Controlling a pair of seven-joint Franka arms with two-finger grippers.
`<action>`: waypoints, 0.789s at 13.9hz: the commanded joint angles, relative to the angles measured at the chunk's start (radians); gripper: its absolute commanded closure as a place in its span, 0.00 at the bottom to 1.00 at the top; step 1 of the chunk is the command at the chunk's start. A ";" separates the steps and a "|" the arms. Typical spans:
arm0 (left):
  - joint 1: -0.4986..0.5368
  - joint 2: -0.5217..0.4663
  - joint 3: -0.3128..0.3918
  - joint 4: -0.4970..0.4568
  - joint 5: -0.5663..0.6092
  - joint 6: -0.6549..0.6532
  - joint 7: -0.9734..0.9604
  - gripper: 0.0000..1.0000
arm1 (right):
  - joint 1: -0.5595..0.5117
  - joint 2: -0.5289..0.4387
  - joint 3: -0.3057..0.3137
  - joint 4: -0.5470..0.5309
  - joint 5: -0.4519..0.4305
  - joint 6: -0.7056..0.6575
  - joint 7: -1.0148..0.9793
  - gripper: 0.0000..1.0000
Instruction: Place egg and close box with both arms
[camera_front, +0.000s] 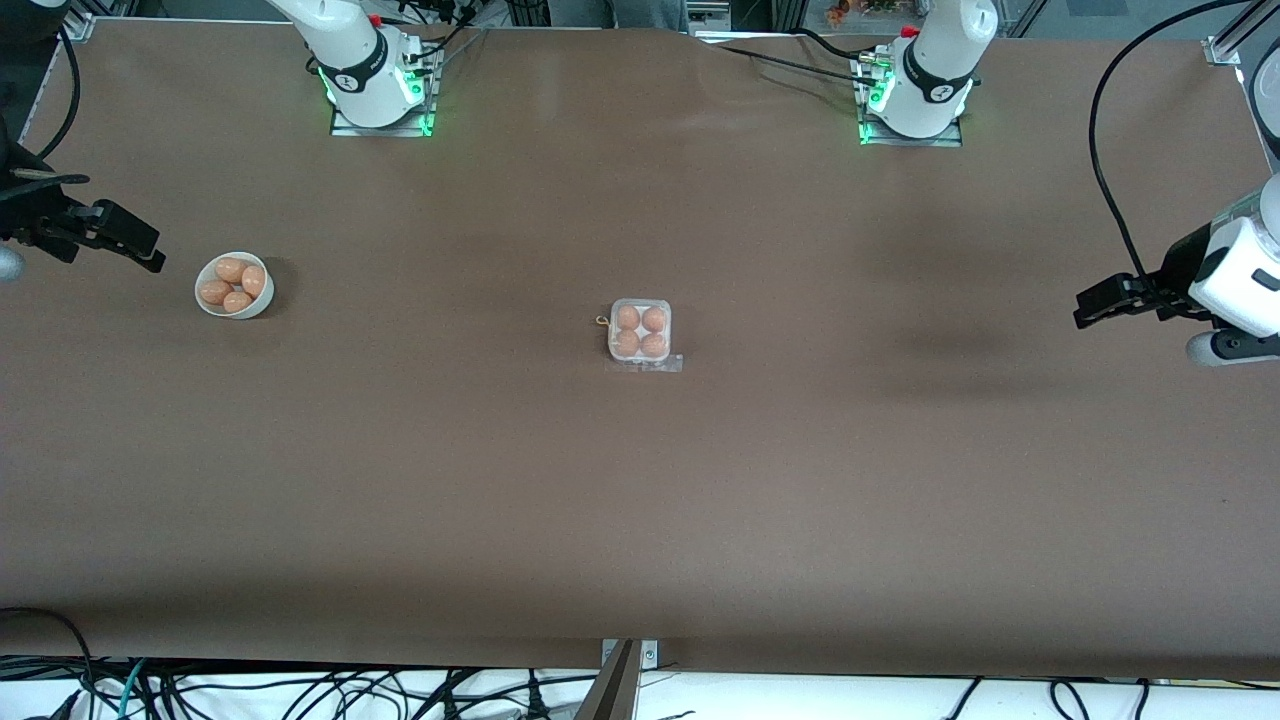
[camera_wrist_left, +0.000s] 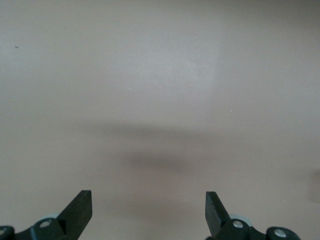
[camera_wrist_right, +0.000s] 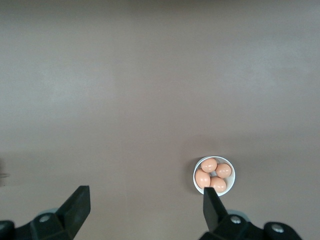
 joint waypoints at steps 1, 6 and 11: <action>0.015 -0.079 -0.017 -0.051 0.001 0.016 0.019 0.00 | -0.010 -0.003 0.007 0.009 0.016 -0.009 -0.013 0.00; 0.015 -0.103 -0.020 -0.052 -0.028 -0.004 0.019 0.00 | -0.010 -0.003 0.007 0.009 0.016 -0.009 -0.013 0.00; 0.015 -0.111 -0.019 -0.060 -0.028 -0.004 0.019 0.00 | -0.010 -0.003 0.007 0.009 0.016 -0.009 -0.013 0.00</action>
